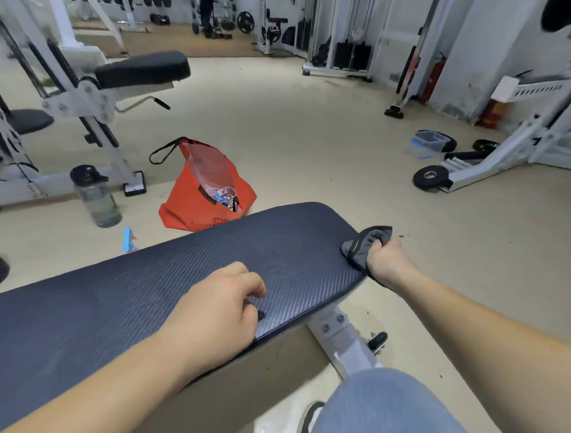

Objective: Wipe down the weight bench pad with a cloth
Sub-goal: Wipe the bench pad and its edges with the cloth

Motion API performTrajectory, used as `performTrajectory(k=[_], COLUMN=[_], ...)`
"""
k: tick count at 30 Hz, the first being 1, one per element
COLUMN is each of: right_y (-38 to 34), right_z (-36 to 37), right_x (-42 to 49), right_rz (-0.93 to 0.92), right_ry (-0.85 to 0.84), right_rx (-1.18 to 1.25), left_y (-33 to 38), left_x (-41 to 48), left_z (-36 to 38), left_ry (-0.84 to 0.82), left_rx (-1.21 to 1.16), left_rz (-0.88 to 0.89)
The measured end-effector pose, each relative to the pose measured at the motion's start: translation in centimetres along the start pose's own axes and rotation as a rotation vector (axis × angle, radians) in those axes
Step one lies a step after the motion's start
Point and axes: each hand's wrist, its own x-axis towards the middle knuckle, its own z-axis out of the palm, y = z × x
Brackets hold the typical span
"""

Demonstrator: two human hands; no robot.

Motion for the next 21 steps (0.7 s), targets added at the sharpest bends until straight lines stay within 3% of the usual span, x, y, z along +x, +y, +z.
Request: performTrajectory(k=[2, 6, 8, 11, 14, 17, 21], right_y=[0.1, -1.3, -3.9, -9.6, -15.2, -18.0, -17.6], right_z=[-0.3, 1.4, 2.8, 4.5, 5.4, 6.9, 9.4], right_x=[-2.5, -6.0, -7.2, -10.8, -15.1, -19.8, -24.5], right_rz=[-0.061, -0.474, -0.643, -0.827, -0.911, -0.980, -1.170], right_ry=[0.053, 0.156, 0.062, -0.276, -0.583, -0.584, -0.465], right_rx=[-0.144, -0.312, -0.369, -0.358, -0.590, -0.911, -0.798], left_y=[-0.3, -2.2, -3.4, -4.8, -5.5, -5.5, -6.6], left_x=[-1.4, -3.8, -5.1, -6.6, -7.3, -8.2, -11.4], left_z=[-0.7, -1.5, -1.7, -1.9, -2.6, -4.3, -7.0], left_ry=[-0.008, -0.018, -0.003, 0.020, 0.041, 0.044, 0.077], left_rx=[0.025, 0.058, 0.039, 0.017, 0.006, 0.016, 0.052], left_rz=[0.016, -0.034, -0.086, -0.155, -0.213, -0.230, -0.293])
